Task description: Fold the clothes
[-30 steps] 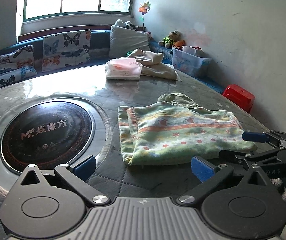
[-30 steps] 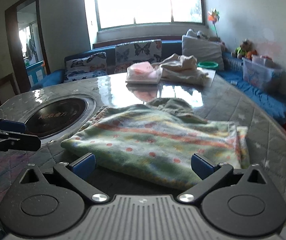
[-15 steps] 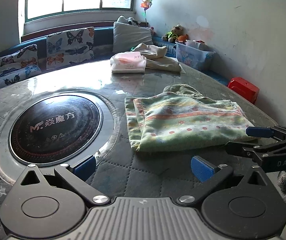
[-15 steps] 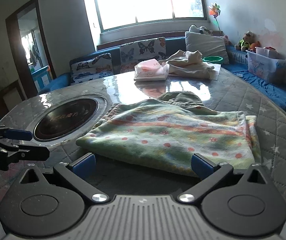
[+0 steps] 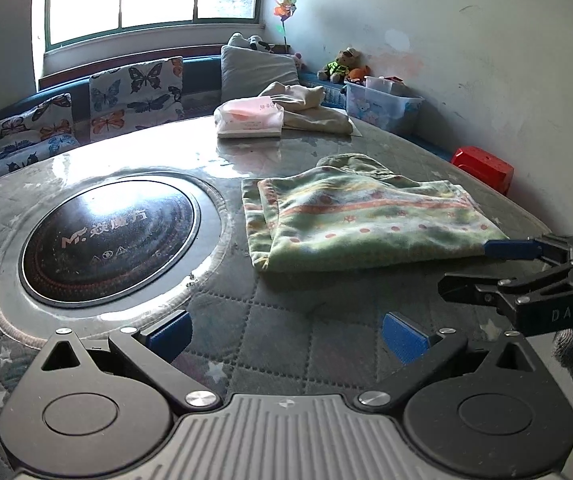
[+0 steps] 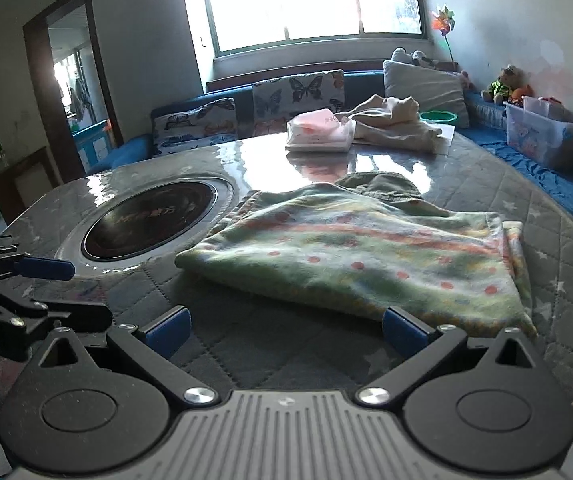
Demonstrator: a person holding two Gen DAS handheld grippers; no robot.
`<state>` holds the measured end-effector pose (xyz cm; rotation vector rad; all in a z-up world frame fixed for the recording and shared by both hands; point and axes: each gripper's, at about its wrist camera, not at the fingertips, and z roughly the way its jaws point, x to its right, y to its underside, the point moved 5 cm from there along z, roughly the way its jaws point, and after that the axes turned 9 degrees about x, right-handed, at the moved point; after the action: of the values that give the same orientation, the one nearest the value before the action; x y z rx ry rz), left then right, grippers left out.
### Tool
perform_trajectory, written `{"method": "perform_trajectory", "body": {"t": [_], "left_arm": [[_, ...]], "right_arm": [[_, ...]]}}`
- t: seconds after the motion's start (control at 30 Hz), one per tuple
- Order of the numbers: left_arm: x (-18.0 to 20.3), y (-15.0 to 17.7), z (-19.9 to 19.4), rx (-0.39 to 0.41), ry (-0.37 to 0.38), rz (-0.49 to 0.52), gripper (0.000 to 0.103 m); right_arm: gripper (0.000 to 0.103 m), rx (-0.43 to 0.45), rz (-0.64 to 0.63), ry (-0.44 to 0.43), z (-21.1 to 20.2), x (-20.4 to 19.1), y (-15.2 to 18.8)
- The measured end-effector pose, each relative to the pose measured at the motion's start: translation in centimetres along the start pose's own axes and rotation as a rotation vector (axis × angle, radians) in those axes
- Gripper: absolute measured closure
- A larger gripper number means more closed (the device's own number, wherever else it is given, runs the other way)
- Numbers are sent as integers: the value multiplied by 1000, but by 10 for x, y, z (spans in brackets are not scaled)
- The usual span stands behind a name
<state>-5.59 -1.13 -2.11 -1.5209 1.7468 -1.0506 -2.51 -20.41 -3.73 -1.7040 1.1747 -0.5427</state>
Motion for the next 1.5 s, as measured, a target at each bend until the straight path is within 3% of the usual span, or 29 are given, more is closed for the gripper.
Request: {"method": "perform_trajectory", "body": {"t": [0.63,1.17,1.5], "left_arm": [[-15,-17,18,8,-8,-26,0],[-32,-29,48,-67,37,-62,0],[-34,-34,63,-108,95,-57,0]], "right_arm": [[0,-39,-105,34,22,-22,-18],[0,-112,-58,84,51,-22,-19],[0,-132,-14,166,52,-16,-18]]}}
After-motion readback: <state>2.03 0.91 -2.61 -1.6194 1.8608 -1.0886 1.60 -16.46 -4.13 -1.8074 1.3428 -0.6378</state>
